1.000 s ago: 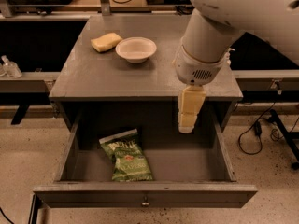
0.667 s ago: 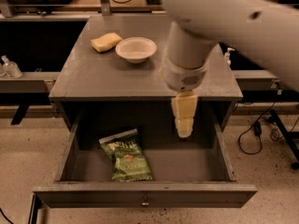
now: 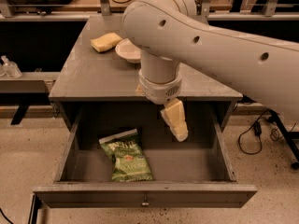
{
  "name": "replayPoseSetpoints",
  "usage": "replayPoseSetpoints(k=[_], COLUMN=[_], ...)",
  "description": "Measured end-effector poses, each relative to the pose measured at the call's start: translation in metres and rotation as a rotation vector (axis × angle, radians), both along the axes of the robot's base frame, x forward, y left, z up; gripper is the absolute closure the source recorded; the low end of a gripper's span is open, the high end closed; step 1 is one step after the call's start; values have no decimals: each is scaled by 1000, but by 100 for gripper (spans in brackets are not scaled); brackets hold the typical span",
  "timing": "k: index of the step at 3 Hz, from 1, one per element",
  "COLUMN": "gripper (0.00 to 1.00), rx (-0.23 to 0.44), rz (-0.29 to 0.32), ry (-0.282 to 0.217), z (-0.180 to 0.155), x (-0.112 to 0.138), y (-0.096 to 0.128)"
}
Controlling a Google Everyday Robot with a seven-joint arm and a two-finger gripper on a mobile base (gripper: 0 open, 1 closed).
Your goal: Pick green jalapeno chip bag from top drawer and place on counter
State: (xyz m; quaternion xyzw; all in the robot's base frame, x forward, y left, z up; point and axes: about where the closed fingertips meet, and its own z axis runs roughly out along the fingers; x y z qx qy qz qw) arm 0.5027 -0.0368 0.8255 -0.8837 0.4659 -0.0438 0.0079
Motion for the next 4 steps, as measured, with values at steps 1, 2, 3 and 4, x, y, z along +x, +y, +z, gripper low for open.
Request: replayPoseSetpoints(k=[1, 2, 3, 4], gripper=[0, 0, 0, 0], rx=[2, -13, 12, 16], rz=[-2, 118, 340, 570], ry=[0, 19, 32, -68], z=[0, -9, -36, -42], x=[0, 5, 12, 9], y=[0, 12, 38, 57])
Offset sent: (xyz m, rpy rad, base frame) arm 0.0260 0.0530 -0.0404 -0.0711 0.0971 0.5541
